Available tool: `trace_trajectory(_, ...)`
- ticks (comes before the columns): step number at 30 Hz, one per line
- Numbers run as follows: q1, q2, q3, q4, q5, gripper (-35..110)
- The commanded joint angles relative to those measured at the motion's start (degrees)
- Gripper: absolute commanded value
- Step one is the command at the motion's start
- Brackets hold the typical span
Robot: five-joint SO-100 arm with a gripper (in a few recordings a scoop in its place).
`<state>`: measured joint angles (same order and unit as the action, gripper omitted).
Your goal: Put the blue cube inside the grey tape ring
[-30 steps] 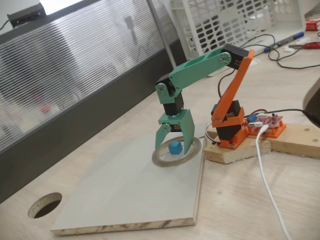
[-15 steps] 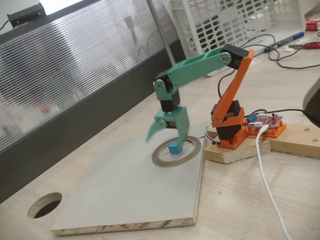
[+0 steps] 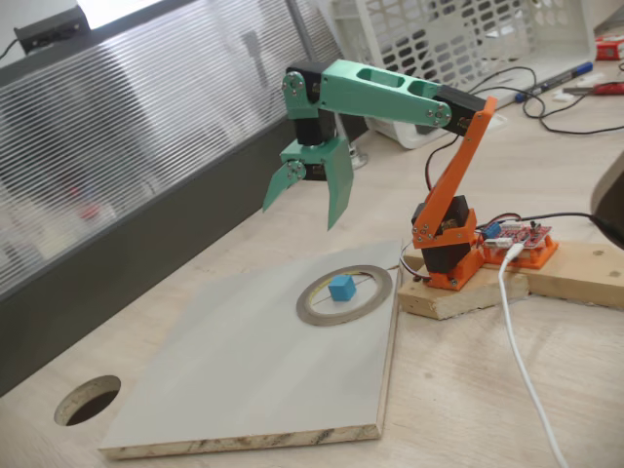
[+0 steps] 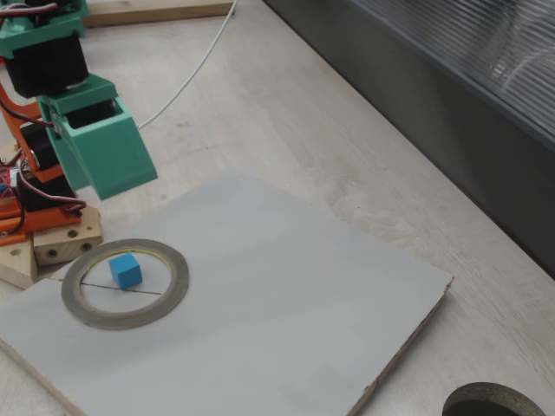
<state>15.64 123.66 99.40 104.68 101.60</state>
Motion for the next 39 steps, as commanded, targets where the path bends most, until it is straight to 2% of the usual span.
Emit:
trace_trajectory(1,0.5,0.5,-1.9,2.1,1.0,73)
trace_trajectory(5,0.5,0.5,-1.9,2.1,1.0,61)
trace_trajectory(13,0.5,0.8,-2.1,1.4,0.7,12)
trace_trajectory(16,0.5,0.9,-1.9,1.4,0.6,-2)
trace_trajectory(39,0.4,0.6,-1.9,2.0,0.8,-1)
